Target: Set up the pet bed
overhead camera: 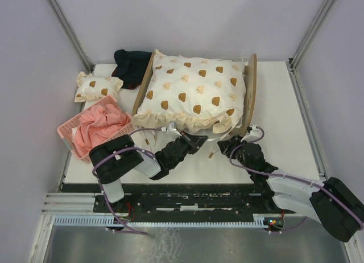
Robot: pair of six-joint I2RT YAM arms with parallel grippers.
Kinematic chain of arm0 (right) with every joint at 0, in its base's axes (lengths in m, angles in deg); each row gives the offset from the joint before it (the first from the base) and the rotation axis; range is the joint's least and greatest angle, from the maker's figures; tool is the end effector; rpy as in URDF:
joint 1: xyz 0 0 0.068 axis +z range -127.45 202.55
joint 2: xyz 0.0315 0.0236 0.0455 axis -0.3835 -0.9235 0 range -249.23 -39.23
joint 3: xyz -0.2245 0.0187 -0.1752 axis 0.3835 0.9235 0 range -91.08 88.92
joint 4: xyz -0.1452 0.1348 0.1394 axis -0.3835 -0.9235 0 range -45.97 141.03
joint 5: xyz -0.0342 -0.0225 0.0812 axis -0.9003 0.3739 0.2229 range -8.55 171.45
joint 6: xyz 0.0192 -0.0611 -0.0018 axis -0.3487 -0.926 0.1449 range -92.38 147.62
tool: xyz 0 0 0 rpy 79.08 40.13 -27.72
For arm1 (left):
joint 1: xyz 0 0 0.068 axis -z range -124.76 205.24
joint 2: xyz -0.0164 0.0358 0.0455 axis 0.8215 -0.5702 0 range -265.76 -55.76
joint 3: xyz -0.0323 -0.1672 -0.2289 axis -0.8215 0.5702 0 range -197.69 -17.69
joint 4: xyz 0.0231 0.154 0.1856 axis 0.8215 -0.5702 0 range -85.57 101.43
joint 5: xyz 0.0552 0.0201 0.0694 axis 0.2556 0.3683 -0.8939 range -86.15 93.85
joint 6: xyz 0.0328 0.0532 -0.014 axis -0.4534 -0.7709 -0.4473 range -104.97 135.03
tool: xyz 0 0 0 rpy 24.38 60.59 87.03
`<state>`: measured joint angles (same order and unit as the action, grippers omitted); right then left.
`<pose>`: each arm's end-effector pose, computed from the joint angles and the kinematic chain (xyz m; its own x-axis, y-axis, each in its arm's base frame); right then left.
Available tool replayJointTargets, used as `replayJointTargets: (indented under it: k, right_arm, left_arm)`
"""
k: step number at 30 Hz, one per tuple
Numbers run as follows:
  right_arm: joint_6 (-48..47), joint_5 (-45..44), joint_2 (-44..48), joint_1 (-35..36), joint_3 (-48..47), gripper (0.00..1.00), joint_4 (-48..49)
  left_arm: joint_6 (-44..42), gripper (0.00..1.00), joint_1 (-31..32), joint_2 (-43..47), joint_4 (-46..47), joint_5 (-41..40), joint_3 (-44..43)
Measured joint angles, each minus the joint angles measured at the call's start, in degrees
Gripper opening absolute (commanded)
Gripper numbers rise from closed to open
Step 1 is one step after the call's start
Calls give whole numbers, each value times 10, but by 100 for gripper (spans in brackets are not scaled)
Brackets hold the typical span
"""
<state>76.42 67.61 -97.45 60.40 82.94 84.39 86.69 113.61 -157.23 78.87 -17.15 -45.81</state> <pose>0.1452 0.0978 0.1686 -0.4821 0.5505 -0.6816 -0.0825 0.7460 0.6608 0.1812 -0.2602 0.1747 -0.5942 -0.7251 -0.3480 0.1400 0.3328 -0.9325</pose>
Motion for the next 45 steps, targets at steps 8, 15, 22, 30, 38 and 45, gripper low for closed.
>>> replayJointTargets:
  k: [8,15,22,30,38,45]
  right_arm:
    - [16,-2,-56,0,-7,47,-6]
    - [15,-4,-96,1,-27,25,-2]
    - [11,-3,-109,2,-34,36,9]
    - [9,-8,-128,2,-38,7,23]
    - [-5,-16,-149,2,-46,2,28]
    - [-14,-74,-14,2,-46,2,-96]
  left_arm:
    - [0,3,0,4,9,-15,23]
    - [-1,3,0,34,8,-34,31]
    - [-2,3,0,48,2,-44,31]
    - [-2,3,0,48,2,-50,31]
    - [-1,3,0,26,33,-43,31]
    - [-11,3,0,2,49,-38,12]
